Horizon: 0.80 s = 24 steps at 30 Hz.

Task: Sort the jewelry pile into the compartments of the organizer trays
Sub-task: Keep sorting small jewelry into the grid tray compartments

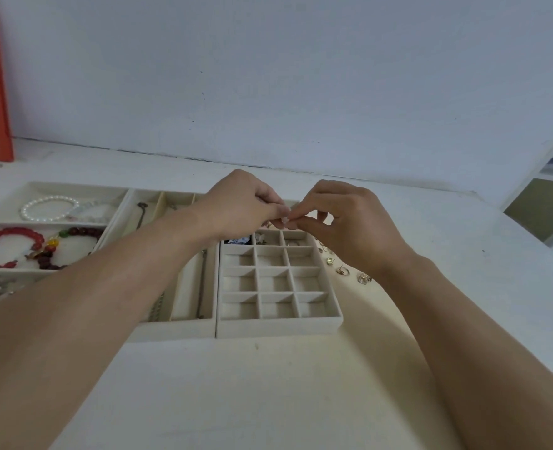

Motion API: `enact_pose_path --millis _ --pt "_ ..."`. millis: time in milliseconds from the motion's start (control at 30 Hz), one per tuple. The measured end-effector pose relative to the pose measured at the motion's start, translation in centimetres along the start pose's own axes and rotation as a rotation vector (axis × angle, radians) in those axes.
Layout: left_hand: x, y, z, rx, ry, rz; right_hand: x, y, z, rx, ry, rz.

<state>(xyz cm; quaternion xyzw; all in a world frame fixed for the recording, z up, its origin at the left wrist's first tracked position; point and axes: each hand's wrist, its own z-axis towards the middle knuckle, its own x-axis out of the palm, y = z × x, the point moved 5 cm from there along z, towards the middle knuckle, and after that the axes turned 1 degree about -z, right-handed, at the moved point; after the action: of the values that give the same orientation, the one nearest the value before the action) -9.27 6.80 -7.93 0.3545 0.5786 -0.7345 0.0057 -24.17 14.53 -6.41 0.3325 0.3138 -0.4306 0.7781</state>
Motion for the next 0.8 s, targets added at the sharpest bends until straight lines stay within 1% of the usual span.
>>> enact_pose_path --millis 133,233,300,400,467,800 --pt "0.0 0.0 -0.1 -0.027 0.023 -0.022 0.0 0.0 0.0 -0.025 0.04 -0.055" --pt "0.0 0.0 -0.3 -0.057 0.012 -0.01 0.3 -0.3 0.0 -0.017 0.069 -0.043" --pt "-0.2 0.0 -0.2 -0.061 -0.018 0.009 0.3 -1.1 0.2 0.047 0.104 -0.015" --pt "-1.0 -0.2 -0.1 -0.055 -0.094 0.045 0.7 -2.5 0.1 0.137 0.217 -0.025" --pt "-1.3 -0.2 0.0 -0.047 -0.116 0.037 1.3 -2.9 -0.2 0.174 0.278 -0.05" --pt "-1.2 -0.3 -0.1 -0.044 -0.111 0.011 2.3 -2.8 0.2 0.282 0.359 -0.186"
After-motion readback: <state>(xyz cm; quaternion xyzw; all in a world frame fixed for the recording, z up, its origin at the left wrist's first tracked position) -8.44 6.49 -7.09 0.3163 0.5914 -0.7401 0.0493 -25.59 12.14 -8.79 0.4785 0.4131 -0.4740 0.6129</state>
